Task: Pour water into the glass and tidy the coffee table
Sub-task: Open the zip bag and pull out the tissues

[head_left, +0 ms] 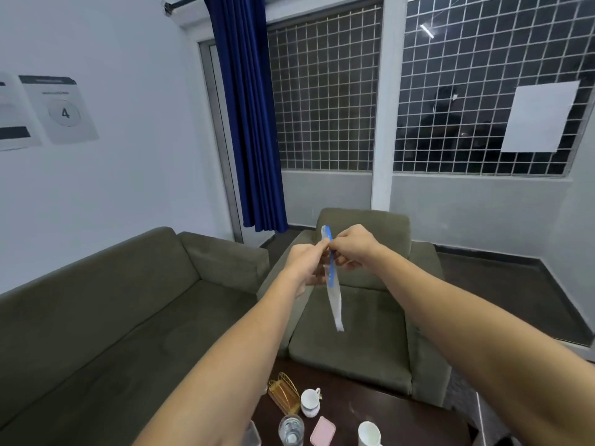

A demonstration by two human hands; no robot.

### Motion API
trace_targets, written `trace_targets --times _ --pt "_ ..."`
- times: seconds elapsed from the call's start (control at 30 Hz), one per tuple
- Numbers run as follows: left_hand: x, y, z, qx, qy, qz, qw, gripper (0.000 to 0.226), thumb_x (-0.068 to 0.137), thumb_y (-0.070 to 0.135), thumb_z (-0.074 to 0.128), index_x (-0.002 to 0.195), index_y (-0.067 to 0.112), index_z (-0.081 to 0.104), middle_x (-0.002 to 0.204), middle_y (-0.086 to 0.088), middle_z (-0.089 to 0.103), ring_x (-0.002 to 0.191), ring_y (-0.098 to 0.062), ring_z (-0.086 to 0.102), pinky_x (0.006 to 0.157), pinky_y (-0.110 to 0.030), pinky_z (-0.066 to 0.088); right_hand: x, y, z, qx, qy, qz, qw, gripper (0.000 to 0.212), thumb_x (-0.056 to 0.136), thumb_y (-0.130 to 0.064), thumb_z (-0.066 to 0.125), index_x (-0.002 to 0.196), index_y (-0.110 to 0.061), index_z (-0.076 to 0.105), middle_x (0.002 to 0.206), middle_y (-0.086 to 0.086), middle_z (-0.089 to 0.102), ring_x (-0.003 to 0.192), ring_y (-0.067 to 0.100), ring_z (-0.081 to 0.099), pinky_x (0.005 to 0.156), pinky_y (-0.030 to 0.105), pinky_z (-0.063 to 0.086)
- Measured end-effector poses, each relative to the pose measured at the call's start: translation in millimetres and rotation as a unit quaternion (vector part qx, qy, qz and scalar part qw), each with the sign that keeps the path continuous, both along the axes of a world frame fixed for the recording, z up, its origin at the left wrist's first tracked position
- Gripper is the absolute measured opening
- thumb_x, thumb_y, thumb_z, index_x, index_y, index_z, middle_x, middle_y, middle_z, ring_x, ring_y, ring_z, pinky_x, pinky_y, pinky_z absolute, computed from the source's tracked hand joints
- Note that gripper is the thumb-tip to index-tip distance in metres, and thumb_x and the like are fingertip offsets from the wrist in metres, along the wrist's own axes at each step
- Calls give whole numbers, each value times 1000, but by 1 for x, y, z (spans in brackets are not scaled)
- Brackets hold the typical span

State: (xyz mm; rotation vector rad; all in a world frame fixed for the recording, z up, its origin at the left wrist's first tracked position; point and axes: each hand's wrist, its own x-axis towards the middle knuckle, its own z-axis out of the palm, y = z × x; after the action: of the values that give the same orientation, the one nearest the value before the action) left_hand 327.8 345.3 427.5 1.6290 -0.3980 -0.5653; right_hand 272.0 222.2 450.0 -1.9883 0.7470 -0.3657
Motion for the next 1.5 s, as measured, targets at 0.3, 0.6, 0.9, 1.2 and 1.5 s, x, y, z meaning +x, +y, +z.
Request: trace_targets --times 0.3,0.6,0.9,1.2,1.5 --pt "60 21 -21 18 -33 -28 999 10 84 7 57 77 7 64 74 -10 68 65 -23 69 58 -31 58 30 25 -15 -29 24 -35 999 22 81 -8 58 89 2 76 91 19 74 78 33 75 68 50 65" --pt "80 10 -47 32 -85 -41 995 16 91 20 55 78 13 61 73 -3 64 63 -19 67 59 -30 56 24 7 -37 -123 127 -95 980 18 76 -13 53 77 -7 70 74 9 73 56 26 73 67 37 64" --pt "80 -20 -52 76 -168 -14 983 21 96 24 55 81 12 64 77 -4 72 64 -17 73 60 -31 60 30 5 -42 -419 80 -88 900 6 87 -12 54 89 -10 48 83 5 53 70 31 50 54 32 32" --pt "77 -47 -51 104 -254 4 961 20 89 27 52 77 14 63 69 1 71 69 -15 73 72 -43 62 40 -18 -33 -287 135 -77 945 24 87 -12 57 70 -14 40 71 3 49 69 26 54 57 29 40" --pt "72 -72 -53 131 -283 -60 948 20 88 32 51 79 18 64 76 2 73 82 -18 70 79 -42 57 55 -57 -51 -6 157 -40 987 19 81 -12 72 96 -5 62 86 10 60 67 22 64 61 30 55"
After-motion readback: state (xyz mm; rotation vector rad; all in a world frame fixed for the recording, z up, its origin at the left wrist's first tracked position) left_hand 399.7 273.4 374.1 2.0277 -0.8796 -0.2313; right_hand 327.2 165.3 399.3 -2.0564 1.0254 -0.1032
